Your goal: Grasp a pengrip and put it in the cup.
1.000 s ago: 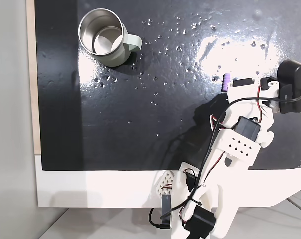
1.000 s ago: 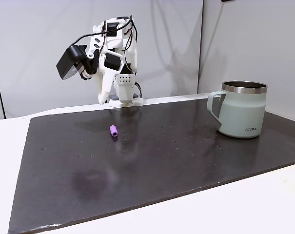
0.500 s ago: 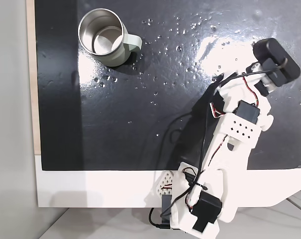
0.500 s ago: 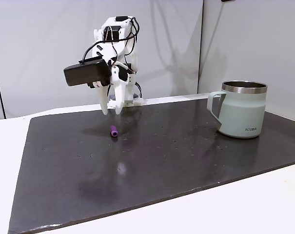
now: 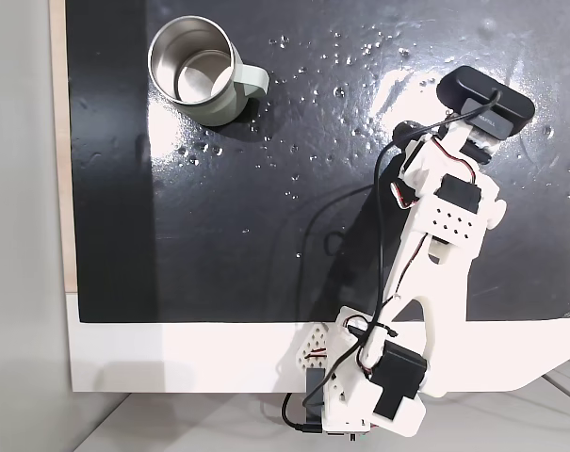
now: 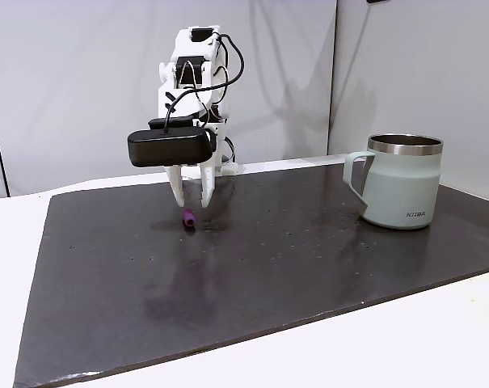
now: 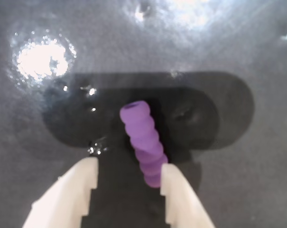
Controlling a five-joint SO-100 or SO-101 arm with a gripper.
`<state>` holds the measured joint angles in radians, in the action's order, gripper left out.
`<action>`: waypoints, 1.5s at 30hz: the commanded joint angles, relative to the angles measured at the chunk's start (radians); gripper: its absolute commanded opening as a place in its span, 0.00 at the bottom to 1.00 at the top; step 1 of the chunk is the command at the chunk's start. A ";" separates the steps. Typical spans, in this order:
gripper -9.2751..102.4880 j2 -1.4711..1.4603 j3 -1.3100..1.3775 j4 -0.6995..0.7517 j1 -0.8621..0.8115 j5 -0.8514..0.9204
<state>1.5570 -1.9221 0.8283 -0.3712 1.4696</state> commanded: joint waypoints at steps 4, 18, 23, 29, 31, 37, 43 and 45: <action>0.25 -0.074 0.143 0.040 0.011 0.077; 0.21 -0.140 0.046 -0.083 0.014 0.126; 0.08 -0.107 -0.009 -0.110 0.017 0.127; 0.08 -0.026 0.064 0.015 0.037 0.043; 0.08 -0.017 0.164 0.112 0.055 -0.028; 0.08 0.029 0.430 0.339 0.146 -0.249; 0.08 0.078 0.647 0.575 0.319 -0.505; 0.08 0.081 0.701 0.644 0.390 -0.588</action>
<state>1.5754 -1.3438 1.4051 -0.0706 1.0002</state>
